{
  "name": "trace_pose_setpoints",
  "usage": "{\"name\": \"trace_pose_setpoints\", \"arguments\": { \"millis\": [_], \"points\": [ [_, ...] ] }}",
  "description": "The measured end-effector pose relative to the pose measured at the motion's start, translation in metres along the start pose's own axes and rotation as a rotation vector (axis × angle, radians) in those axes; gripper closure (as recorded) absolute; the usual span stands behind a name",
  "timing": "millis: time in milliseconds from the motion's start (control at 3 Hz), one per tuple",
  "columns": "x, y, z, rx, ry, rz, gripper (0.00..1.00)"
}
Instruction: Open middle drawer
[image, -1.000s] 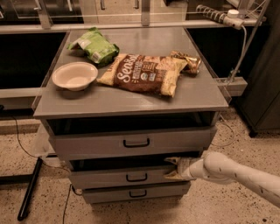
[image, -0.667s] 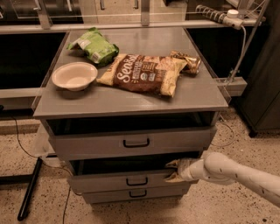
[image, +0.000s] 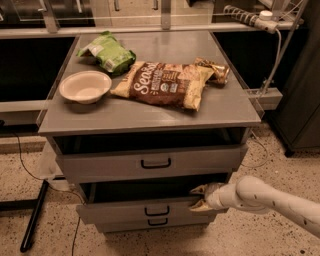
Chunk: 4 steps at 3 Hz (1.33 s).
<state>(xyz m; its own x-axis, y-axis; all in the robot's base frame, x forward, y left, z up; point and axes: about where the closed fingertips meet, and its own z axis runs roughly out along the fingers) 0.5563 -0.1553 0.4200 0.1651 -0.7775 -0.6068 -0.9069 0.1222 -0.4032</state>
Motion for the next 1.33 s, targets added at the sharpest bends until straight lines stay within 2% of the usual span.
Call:
{"name": "trace_pose_setpoints", "arguments": {
  "millis": [333, 667, 1000, 1333],
  "points": [
    [0.000, 0.000, 0.000, 0.000, 0.000, 0.000, 0.81],
    [0.000, 0.000, 0.000, 0.000, 0.000, 0.000, 0.58],
    [0.003, 0.005, -0.002, -0.016, -0.044, 0.030, 0.35],
    [-0.001, 0.016, -0.004, -0.035, -0.071, 0.043, 0.38]
  ]
}}
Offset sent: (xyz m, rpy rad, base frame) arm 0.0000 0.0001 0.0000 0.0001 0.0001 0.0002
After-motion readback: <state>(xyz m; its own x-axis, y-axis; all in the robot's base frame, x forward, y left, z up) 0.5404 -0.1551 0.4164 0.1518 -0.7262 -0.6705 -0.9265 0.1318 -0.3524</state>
